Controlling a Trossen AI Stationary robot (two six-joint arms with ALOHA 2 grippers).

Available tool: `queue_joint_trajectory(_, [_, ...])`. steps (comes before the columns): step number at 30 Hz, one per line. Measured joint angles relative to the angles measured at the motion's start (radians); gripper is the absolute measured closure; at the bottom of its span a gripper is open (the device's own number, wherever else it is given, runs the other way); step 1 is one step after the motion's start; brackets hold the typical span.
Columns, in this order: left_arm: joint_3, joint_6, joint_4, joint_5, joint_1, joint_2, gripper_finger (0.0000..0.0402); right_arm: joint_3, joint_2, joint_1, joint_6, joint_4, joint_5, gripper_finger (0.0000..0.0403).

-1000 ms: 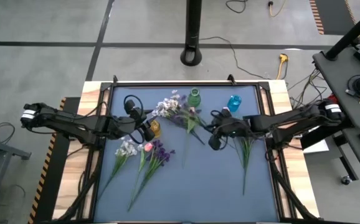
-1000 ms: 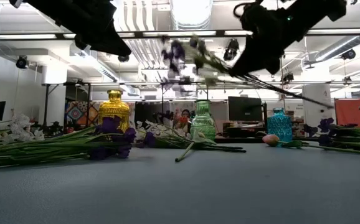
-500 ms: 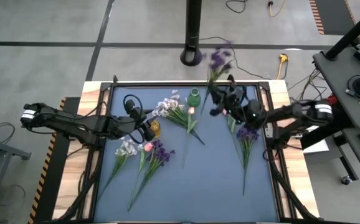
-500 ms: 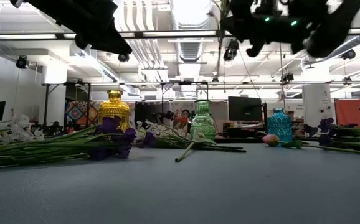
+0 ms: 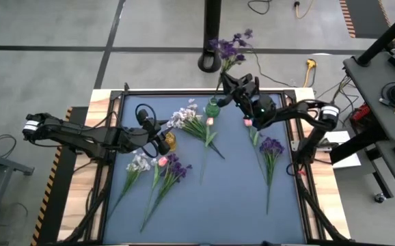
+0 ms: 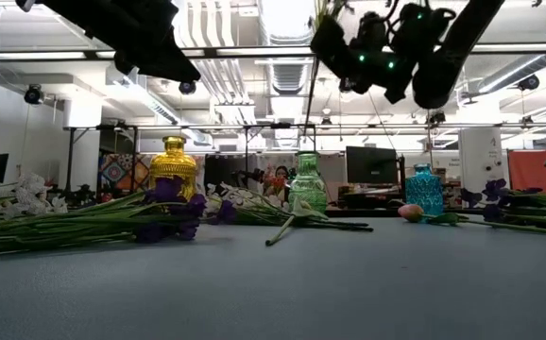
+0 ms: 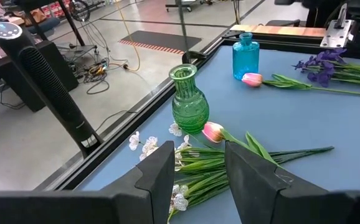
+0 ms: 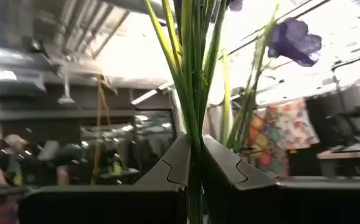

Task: Sort flowers into vase by color
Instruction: Put the middle purple flowers into the green vase

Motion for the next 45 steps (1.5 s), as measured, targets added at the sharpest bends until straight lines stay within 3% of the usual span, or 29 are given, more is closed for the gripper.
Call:
queue_joint_trajectory(20, [0.000,0.004,0.000,0.000,0.000,0.000,0.0277,0.006,0.094,-0.019,-0.068,0.011,-0.001,0.0380])
queue_joint_trajectory(33, [0.000,0.004,-0.001,0.000,0.000,0.000,0.0277,0.006,0.094,-0.019,-0.045,-0.049,0.004,0.0287])
queue_joint_trajectory(45, [0.000,0.004,-0.001,0.000,0.000,0.000,0.0277,0.003,0.028,-0.016,-0.052,-0.271,0.003,0.0206])
